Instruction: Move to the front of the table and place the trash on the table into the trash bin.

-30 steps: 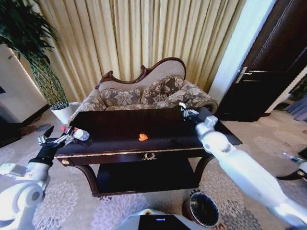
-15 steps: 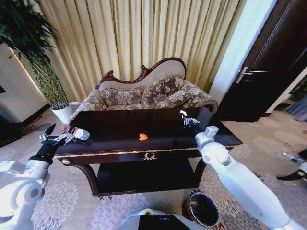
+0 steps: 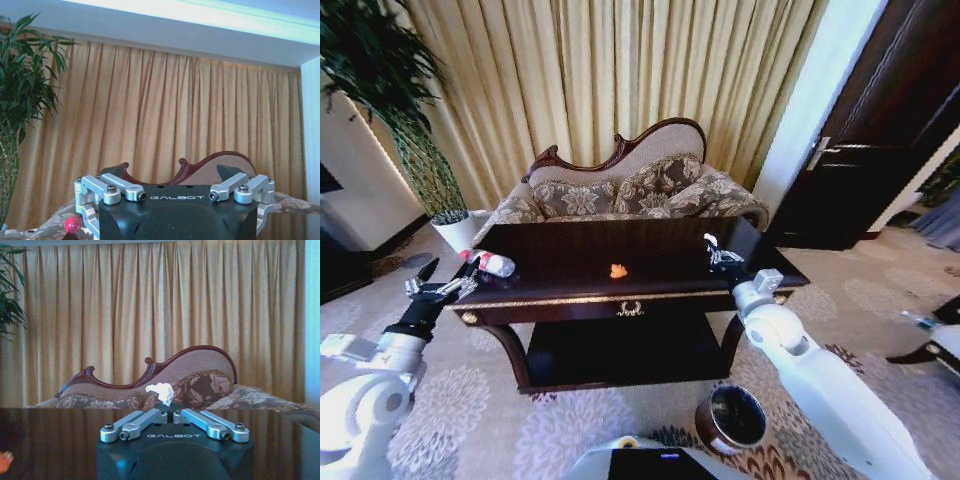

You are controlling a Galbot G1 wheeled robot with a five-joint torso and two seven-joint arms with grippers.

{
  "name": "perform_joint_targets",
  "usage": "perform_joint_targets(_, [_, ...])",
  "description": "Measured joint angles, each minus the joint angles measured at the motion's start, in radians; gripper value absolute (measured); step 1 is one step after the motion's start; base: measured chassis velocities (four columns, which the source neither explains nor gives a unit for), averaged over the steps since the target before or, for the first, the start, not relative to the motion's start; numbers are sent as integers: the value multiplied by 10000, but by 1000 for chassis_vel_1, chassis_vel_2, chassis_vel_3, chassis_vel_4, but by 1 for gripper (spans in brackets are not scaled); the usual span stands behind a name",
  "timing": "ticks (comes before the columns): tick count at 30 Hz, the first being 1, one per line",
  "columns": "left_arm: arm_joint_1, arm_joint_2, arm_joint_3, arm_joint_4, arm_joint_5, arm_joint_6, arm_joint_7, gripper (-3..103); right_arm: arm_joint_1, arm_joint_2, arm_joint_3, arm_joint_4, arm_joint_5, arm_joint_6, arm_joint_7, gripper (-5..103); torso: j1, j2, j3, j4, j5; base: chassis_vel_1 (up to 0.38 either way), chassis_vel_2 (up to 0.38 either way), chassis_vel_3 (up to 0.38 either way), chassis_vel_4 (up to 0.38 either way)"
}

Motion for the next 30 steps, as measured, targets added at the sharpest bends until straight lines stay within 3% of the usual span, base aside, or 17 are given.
perform_joint_targets(5, [55, -78, -3, -24, 12, -11, 52, 100, -79, 78, -142, -71, -127, -94, 151, 1, -3, 2, -1, 3, -1, 164, -165, -169, 159])
perform_joint_targets(15, [118, -151, -41, -24, 24, -60, 113, 100, -1176, 610, 348, -544, -860, -1250, 493, 1, 11, -8, 6, 3, 2, 12, 0, -2, 4])
perform_joint_targets(21, [120, -189, -38, -23, 14, -82, 137, 100, -2548, 1003, 1302, -871, -1115, -1920, 284, 1, 6, -5, 2, -1, 0, -5, 4, 8, -9])
perform_joint_targets(25, [109, -271, 58, 56, 35, -138, 196, 100, -3318, 1472, 1686, -1816, -2085, -2058, -405, 1, 2, 0, 0, 0, 0, 0, 0, 0, 0])
perform_joint_targets(30, [155, -296, 76, 87, 47, -196, 231, 100, -3278, 1880, 1664, -3157, -2828, -2098, -545, 1, 4, -2, 2, 1, 0, 0, 0, 0, 0])
